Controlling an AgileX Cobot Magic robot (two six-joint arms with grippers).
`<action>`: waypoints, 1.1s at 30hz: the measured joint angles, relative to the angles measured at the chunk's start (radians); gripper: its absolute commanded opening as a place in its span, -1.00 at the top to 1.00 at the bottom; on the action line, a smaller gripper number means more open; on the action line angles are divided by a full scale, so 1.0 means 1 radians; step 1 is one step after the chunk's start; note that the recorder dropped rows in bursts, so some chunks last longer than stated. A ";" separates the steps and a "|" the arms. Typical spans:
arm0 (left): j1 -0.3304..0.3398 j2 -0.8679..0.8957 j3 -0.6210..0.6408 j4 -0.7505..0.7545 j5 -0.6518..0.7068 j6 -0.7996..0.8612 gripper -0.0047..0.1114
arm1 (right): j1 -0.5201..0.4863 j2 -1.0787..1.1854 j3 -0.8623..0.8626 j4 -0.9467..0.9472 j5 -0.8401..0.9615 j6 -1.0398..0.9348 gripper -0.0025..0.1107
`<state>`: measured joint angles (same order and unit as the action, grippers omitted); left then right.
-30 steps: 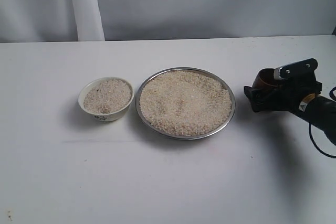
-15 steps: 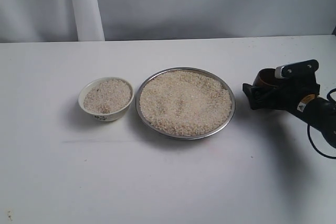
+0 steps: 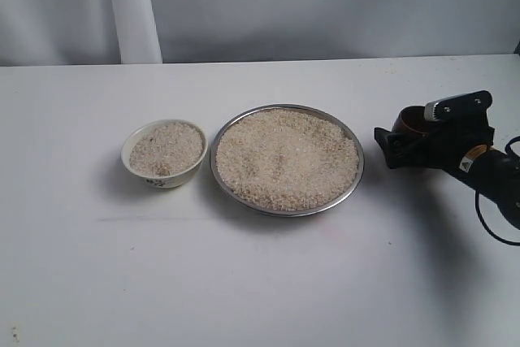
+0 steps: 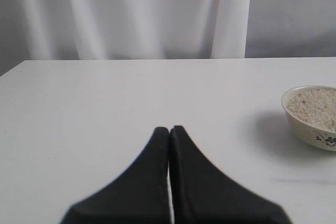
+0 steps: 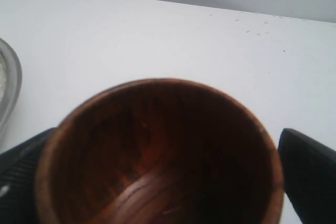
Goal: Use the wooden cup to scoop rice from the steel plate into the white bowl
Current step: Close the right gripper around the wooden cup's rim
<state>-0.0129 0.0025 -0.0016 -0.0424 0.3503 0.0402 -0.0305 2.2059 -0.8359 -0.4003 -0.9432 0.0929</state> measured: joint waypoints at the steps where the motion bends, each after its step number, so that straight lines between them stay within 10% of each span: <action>1: 0.000 0.000 0.000 0.000 0.000 0.000 0.92 | 0.000 0.000 0.000 0.000 0.000 0.000 -0.90; 23: 0.000 0.000 0.000 0.000 0.000 0.000 0.92 | 0.006 0.000 -0.010 0.034 0.003 0.000 -0.72; 33: 0.000 0.000 0.000 0.000 0.000 0.000 0.92 | 0.031 0.000 -0.014 0.045 0.024 -0.002 -0.18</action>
<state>-0.0129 0.0025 -0.0016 -0.0424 0.3503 0.0402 0.0004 2.2059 -0.8495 -0.3552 -0.9194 0.0907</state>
